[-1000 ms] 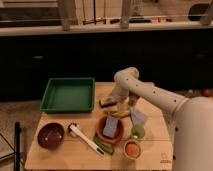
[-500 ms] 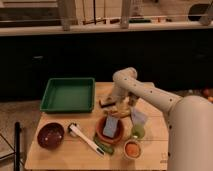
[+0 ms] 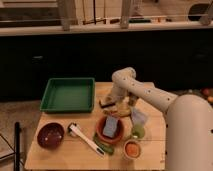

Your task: Place eraser in purple bowl

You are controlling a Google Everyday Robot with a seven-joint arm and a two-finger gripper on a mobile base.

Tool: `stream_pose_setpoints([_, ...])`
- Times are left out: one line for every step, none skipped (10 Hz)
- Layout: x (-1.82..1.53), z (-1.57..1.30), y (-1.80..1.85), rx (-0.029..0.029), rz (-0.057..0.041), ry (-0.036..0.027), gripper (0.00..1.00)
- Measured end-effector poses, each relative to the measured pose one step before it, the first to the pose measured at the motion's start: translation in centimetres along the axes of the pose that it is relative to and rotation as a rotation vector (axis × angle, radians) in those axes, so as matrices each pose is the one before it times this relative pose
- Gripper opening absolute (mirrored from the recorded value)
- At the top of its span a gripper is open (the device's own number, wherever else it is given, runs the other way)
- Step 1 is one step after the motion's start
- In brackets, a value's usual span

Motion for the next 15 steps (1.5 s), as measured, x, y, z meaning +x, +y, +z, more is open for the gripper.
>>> stream_pose_setpoints([-0.261, -0.519, -0.142, 0.00731, -0.00046, 0.00094, 0.8])
stream_pose_setpoints([-0.381, -0.401, -0.193, 0.0077, -0.00185, 0.00016, 0.8])
stream_pose_setpoints([-0.225, -0.284, -0.166, 0.00554, 0.00004, -0.00081, 0.8])
stream_pose_setpoints([-0.088, -0.198, -0.122, 0.00433, 0.00335, -0.00064, 0.8])
stream_pose_setpoints([-0.041, -0.086, -0.14, 0.00284, 0.00351, -0.0007, 0.8])
stream_pose_setpoints([-0.034, -0.049, -0.339, 0.00579, 0.00808, -0.00408, 0.8])
stream_pose_setpoints([0.034, 0.123, -0.273, 0.00305, 0.00822, -0.00498, 0.8])
stream_pose_setpoints([0.114, 0.147, -0.288, 0.00541, 0.01296, -0.0052, 0.8])
stream_pose_setpoints([0.221, 0.205, -0.232, 0.00718, 0.01772, -0.00507, 0.8])
stream_pose_setpoints([0.104, 0.176, -0.305, 0.01072, 0.01657, -0.00593, 0.8])
stream_pose_setpoints([0.103, 0.092, -0.263, 0.00812, 0.01186, -0.00332, 0.8])
stream_pose_setpoints([0.125, 0.098, -0.352, 0.00942, 0.01383, -0.0006, 0.8])
stream_pose_setpoints([0.116, 0.257, -0.343, 0.00358, 0.01056, -0.0014, 0.8])
stream_pose_setpoints([0.043, 0.306, -0.363, 0.00132, 0.00741, -0.00245, 0.8])
stream_pose_setpoints([0.056, 0.365, -0.257, -0.00128, 0.00342, -0.00018, 0.8])
